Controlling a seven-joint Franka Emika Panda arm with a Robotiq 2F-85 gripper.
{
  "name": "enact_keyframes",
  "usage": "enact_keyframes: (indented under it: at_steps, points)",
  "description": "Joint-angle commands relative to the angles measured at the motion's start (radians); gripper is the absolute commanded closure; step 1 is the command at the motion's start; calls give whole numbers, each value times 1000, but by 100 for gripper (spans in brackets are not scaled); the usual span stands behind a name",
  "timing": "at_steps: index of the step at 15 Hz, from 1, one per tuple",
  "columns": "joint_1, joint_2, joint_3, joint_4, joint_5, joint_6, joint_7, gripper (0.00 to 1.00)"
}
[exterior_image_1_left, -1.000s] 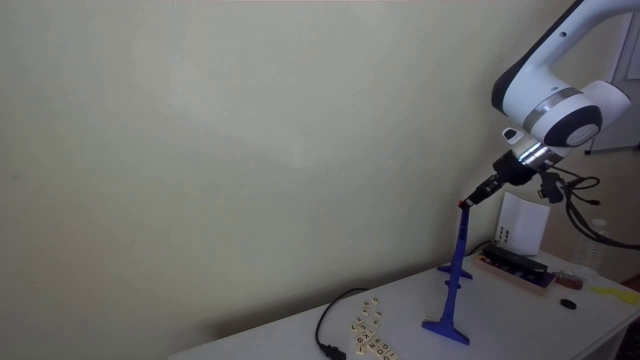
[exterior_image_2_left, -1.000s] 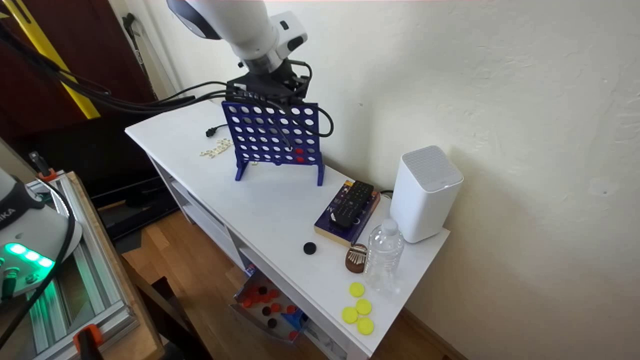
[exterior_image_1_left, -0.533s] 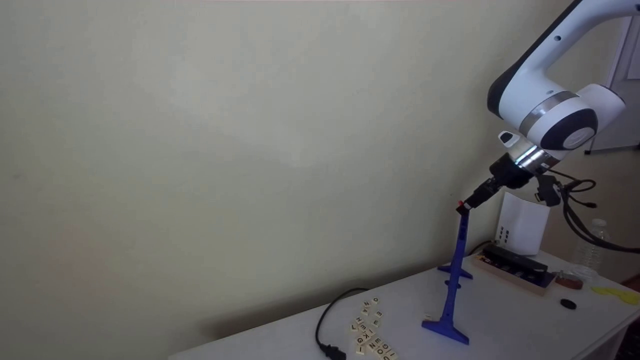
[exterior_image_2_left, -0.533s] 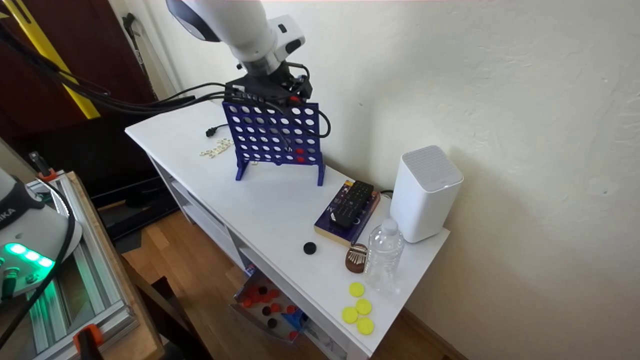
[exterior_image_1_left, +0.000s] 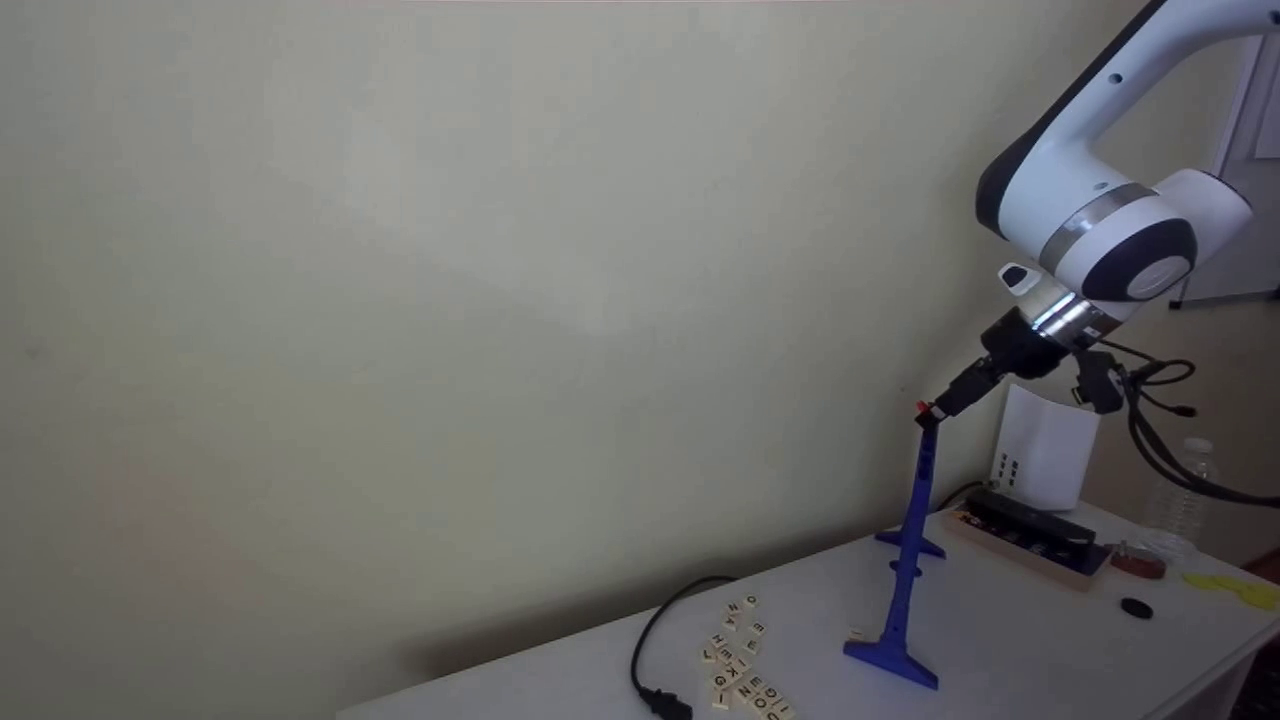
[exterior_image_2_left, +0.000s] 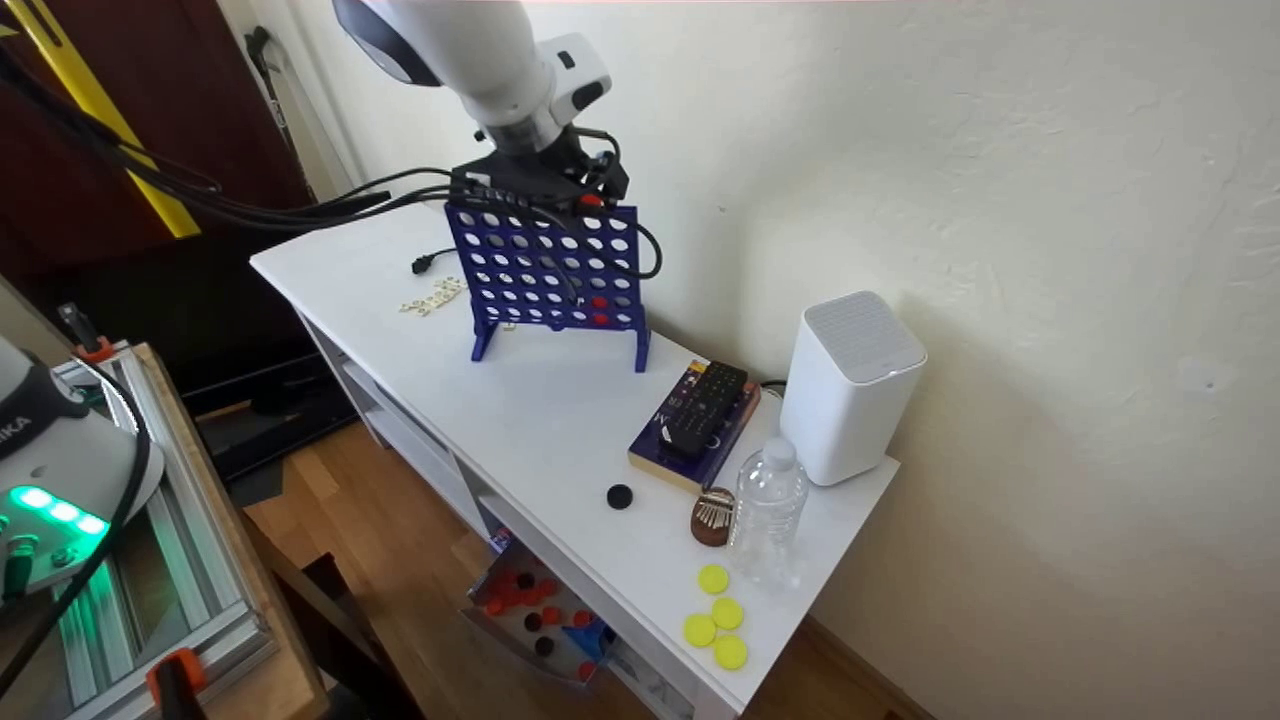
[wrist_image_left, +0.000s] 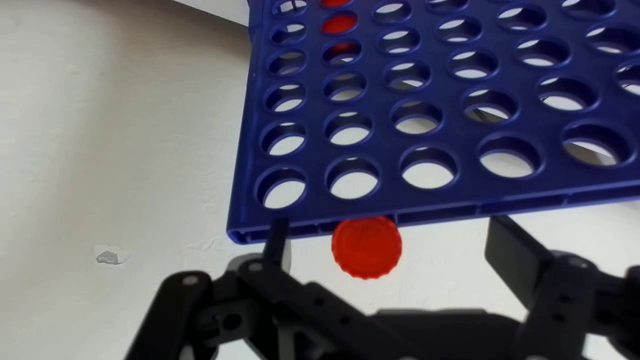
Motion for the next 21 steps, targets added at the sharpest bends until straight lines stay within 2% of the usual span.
enact_keyframes:
  at_steps: [1,7,13,14,15,21]
  points:
    - [-3,-42,-2,-17,21,12,-11,0]
    - [-3,-80,-5,-21,28,14,-12,0]
    - [11,-129,-5,-53,-18,62,88,0]
    - [13,-140,-3,-61,-24,77,102,23]
    - [15,-148,-3,-68,-32,89,119,26]
    - [34,-205,10,-116,-62,164,251,70]
